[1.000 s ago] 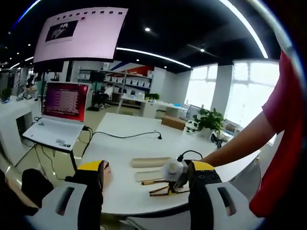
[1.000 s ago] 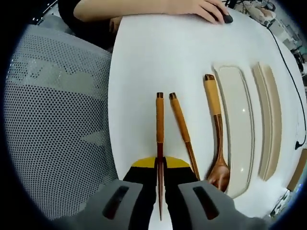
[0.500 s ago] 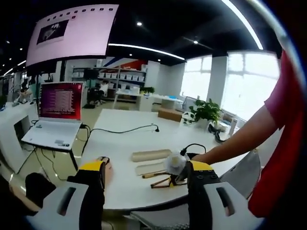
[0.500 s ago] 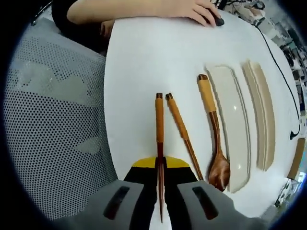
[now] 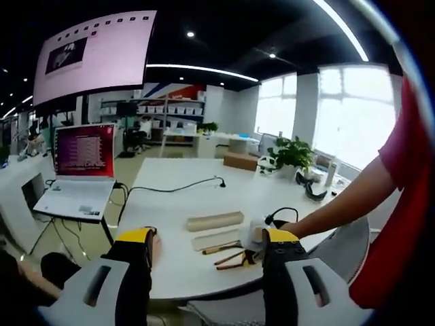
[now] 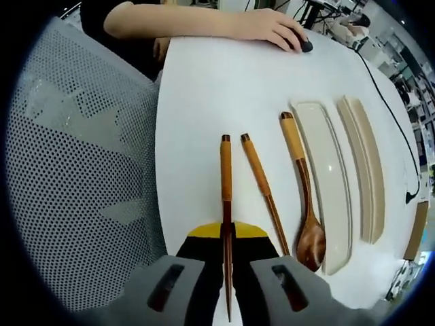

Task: Arrange the utensils inside the cutlery case until each visible utensil rests in its matching compartment.

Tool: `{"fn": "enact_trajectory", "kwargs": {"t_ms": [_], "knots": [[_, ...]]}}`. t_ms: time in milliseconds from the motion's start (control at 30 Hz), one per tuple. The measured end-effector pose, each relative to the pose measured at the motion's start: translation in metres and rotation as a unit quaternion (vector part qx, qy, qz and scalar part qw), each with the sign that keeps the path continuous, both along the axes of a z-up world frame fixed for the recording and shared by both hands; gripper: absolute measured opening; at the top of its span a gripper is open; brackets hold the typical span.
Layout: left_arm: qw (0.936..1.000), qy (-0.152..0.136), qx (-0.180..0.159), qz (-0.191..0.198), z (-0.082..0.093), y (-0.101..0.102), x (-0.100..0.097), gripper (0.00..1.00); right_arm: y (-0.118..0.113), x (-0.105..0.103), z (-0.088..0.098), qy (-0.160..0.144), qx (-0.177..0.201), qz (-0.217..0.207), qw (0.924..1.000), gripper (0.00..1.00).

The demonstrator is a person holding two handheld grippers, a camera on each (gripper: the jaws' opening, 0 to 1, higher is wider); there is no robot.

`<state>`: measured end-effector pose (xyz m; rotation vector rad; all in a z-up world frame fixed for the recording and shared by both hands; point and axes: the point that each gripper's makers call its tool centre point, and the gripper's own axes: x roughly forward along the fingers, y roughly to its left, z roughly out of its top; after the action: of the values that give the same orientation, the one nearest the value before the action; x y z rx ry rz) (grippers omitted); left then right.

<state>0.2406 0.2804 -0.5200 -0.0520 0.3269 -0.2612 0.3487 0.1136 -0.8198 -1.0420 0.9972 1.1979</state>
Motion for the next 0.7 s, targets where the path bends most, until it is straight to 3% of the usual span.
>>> {"fn": "enact_trajectory", "kwargs": {"t_ms": [267,333,400,433,467,567,633,700], "knots": [[0.9996,0.021,-0.015,-0.008,-0.014,-0.010,-0.008,0.81,-0.001,0.001,0.021,-0.017,0.009,0.021,0.9996,0.00],[0.9994,0.031,0.006,-0.015,-0.020,-0.010,-0.009,0.84,-0.001,0.002,0.026,-0.026,0.009,0.035,0.9990,0.00],[0.9971,0.045,0.060,-0.014,-0.027,-0.004,-0.011,0.82,-0.003,0.005,0.030,-0.028,0.014,0.040,0.9987,0.00],[0.9950,0.046,0.088,-0.007,-0.028,0.002,-0.011,0.80,-0.002,0.004,0.033,-0.023,0.023,0.033,0.9989,0.00],[0.9947,0.037,0.095,-0.008,-0.026,0.001,-0.010,0.79,0.000,0.001,0.037,-0.009,0.044,0.015,0.9989,0.00],[0.9986,0.019,0.050,-0.002,-0.016,-0.003,-0.006,0.81,0.004,0.006,0.050,-0.011,0.087,0.021,0.9959,0.00],[0.9996,0.017,0.019,-0.014,-0.014,-0.010,-0.004,0.83,0.004,0.011,0.061,-0.014,0.096,-0.005,0.9952,0.00],[0.9996,0.017,0.018,-0.015,-0.014,-0.009,0.000,0.85,0.001,0.011,0.068,-0.013,0.098,-0.008,0.9951,0.00]]}}
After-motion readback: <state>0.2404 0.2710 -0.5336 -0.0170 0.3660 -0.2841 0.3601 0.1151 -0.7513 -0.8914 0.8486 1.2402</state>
